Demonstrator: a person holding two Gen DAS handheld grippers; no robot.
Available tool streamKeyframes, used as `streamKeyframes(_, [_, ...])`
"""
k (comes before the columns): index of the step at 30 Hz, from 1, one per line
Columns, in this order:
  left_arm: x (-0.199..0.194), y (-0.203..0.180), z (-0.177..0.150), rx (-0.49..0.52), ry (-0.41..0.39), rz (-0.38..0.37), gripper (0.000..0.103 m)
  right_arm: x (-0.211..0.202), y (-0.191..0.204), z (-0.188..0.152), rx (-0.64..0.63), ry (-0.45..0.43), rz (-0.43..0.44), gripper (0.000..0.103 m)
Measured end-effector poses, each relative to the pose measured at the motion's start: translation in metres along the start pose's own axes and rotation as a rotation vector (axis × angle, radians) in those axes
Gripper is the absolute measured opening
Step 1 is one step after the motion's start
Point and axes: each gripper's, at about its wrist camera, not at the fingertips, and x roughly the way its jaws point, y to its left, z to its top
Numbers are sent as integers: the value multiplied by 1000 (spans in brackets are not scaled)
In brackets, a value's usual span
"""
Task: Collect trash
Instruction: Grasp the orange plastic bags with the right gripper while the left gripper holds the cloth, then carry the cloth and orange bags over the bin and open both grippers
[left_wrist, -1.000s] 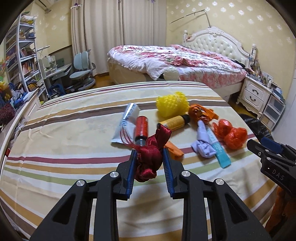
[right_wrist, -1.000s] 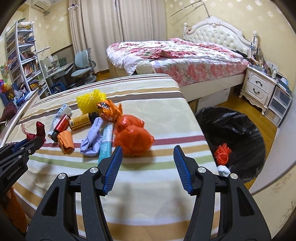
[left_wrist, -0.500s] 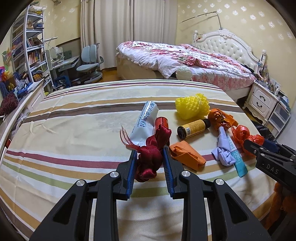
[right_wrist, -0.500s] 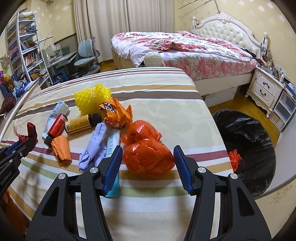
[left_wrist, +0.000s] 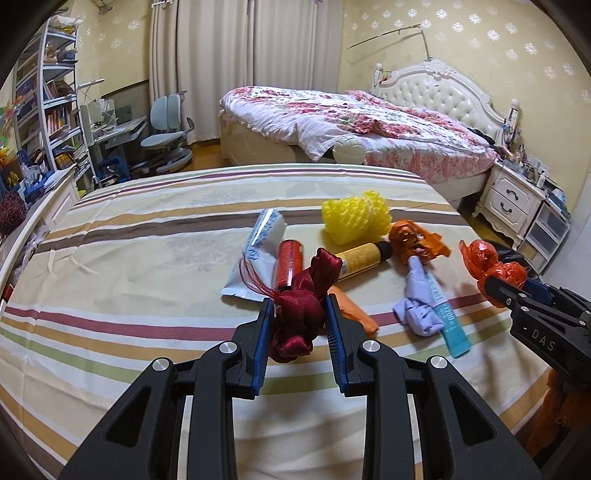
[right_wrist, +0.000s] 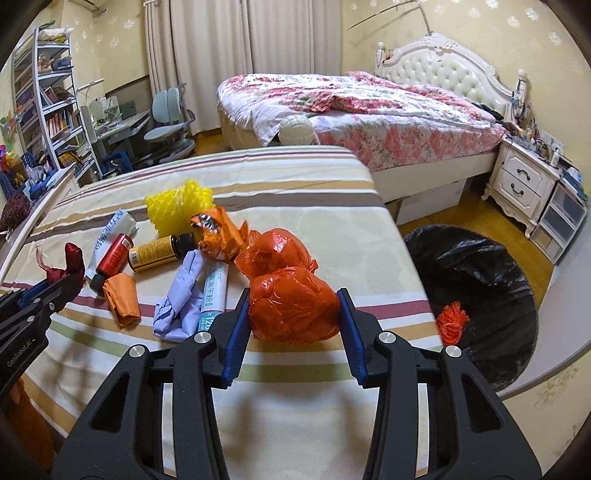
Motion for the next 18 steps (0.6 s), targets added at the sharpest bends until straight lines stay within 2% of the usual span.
streamKeyframes(9, [-10, -49, 10, 67, -47, -87, 29, -32, -51, 0, 83, -71, -94, 43])
streamKeyframes(18, [-2, -114, 28, 134, -82, -191, 29, -41, -118, 0, 171, -109, -208, 44])
